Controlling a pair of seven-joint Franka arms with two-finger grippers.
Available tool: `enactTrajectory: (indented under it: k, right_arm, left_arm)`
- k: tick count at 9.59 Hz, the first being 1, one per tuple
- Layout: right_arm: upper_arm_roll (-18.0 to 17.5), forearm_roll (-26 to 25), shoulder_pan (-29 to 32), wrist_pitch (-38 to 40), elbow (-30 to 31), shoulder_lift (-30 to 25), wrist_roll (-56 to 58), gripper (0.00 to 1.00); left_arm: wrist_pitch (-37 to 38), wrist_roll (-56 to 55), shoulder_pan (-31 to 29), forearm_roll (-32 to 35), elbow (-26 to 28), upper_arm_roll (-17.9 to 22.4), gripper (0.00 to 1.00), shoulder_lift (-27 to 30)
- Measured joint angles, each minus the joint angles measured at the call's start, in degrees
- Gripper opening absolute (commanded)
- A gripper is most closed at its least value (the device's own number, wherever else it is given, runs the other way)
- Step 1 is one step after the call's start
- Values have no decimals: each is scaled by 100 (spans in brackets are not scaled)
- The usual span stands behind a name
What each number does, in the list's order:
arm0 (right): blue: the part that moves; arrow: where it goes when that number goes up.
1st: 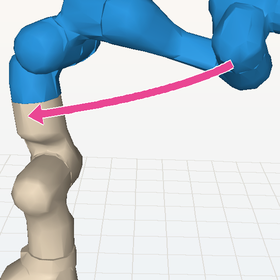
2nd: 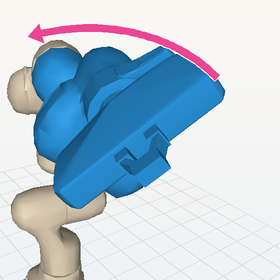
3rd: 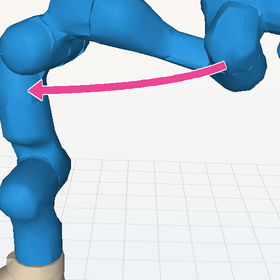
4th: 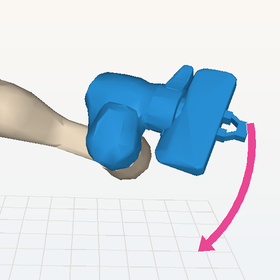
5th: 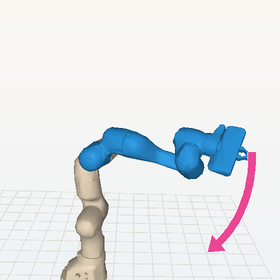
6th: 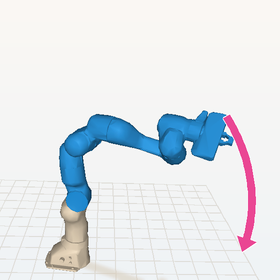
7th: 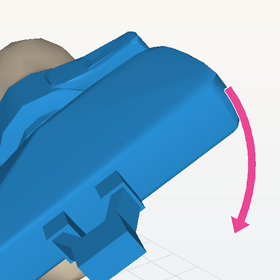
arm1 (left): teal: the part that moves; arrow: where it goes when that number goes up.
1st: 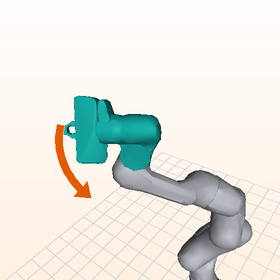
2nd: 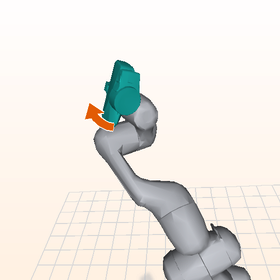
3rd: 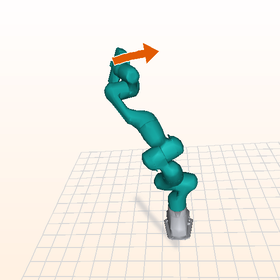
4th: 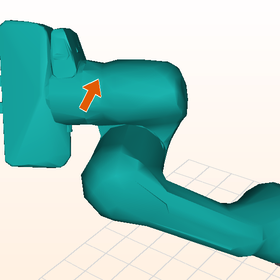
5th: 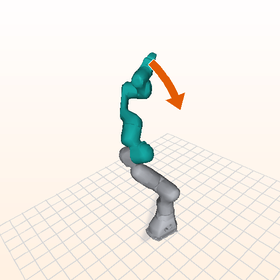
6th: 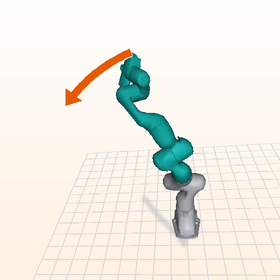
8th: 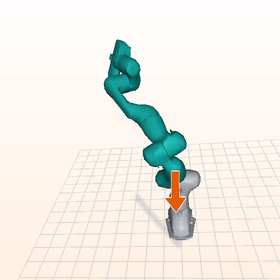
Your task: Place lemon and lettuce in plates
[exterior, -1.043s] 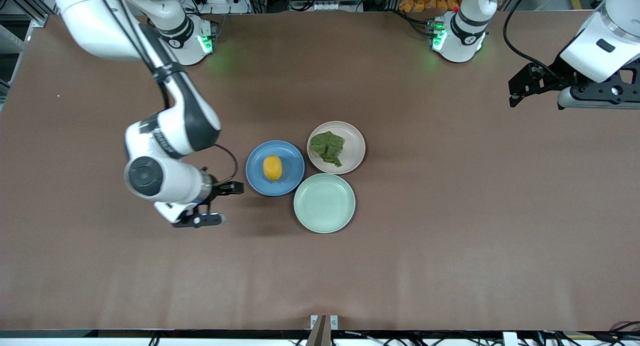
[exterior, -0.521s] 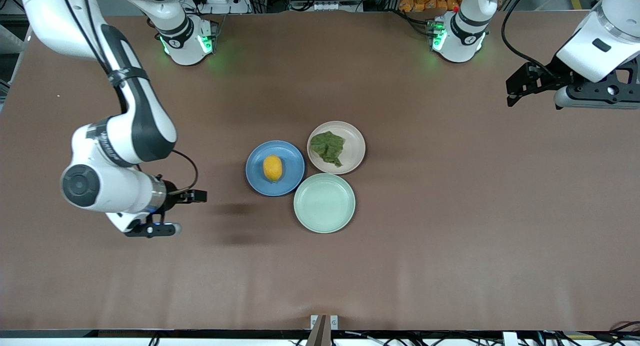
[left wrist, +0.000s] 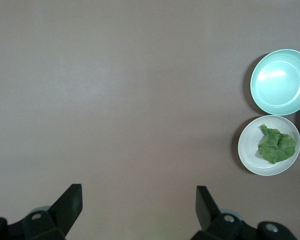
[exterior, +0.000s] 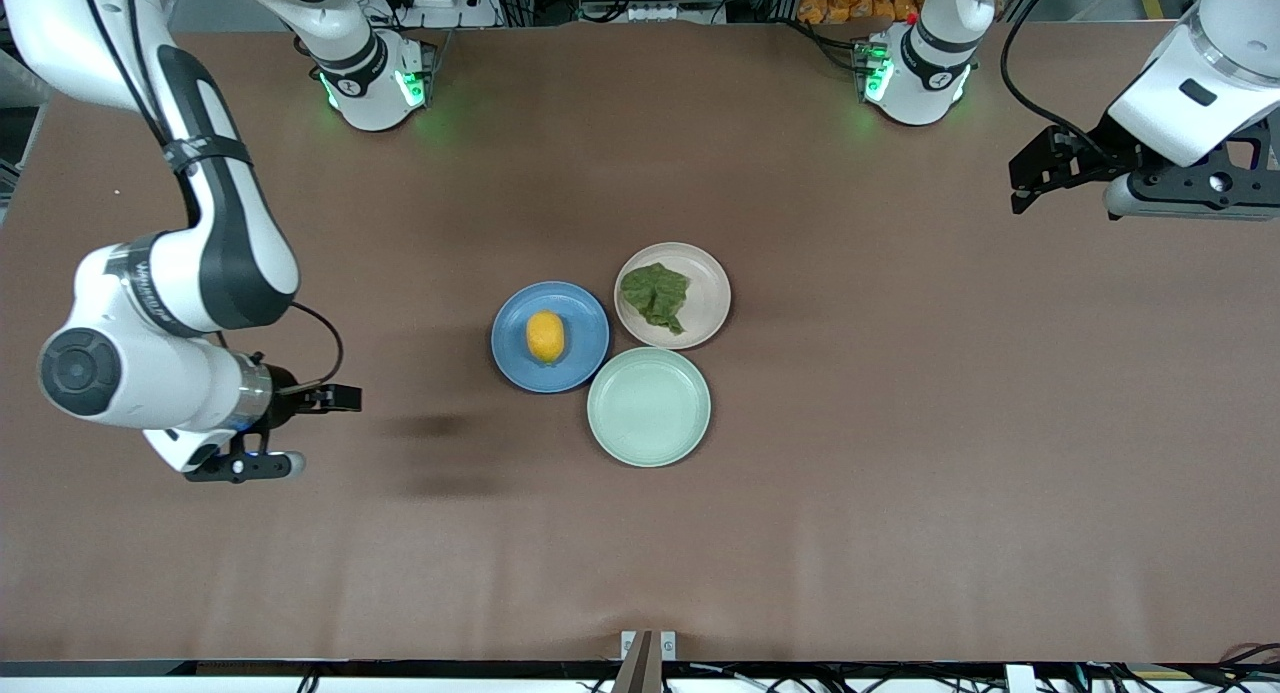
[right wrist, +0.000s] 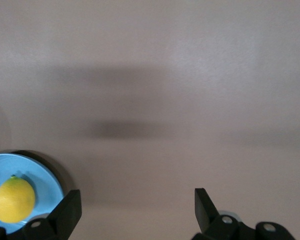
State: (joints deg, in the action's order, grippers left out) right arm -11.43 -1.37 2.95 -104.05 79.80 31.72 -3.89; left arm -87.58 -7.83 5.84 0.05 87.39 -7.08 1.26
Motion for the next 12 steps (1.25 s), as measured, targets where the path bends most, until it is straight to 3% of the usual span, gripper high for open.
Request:
enactTrajectory:
  k: [4, 7, 8, 10, 12]
  right_arm:
    - [75, -8, 512, 224, -4, -163, 784, 100]
    - [314, -9, 545, 320, -10, -357, 820, 100]
    - [425, -10, 494, 380, -10, -440, 821, 100]
    - [994, -10, 57, 405, -10, -594, 846, 100]
    - [1176, -10, -141, 419, -3, -711, 846, 100]
  left_arm:
    - [2, 0, 1, 0, 0, -1, 100, -2]
    - [2, 0, 0, 0, -1, 0, 100, -2]
    - [2, 0, -1, 0, -1, 0, 100, -2]
    - [2, 0, 0, 0, -1, 0, 100, -2]
    - [2, 0, 0, 0, -2, 0, 100, -2]
